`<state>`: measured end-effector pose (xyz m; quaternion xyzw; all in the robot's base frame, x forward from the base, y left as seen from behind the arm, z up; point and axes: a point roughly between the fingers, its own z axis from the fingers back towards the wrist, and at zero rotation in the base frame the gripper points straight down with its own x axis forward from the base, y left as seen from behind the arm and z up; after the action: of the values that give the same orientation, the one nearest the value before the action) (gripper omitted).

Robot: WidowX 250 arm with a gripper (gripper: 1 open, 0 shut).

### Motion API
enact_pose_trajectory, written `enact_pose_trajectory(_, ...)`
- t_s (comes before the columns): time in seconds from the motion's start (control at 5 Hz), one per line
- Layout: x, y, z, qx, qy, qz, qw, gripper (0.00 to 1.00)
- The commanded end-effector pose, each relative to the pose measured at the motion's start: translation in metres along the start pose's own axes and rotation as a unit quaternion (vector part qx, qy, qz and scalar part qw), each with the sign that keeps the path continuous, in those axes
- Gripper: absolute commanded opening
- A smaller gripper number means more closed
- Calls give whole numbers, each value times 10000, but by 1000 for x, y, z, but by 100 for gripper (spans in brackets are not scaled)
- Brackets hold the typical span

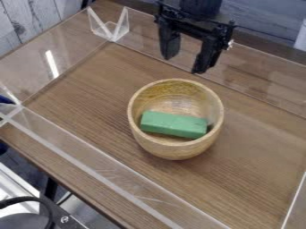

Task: Remove the green block from inside the brown bowl and put it on the table

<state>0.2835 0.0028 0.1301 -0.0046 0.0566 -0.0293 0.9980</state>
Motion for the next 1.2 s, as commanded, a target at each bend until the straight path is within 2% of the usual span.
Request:
enact_pose_trajectory(0.0,1,2,28,39,-378,-115,9992,100)
enact_pose_trajectory(0.4,-2,-4,38,44,-458,-279,9985,100)
enact_pose_trajectory(0.8,-14,-9,31,-14,-373,-547,9978,100)
enact_pose_trajectory(1.0,-8,-8,31,1,-408,-581,9975,100)
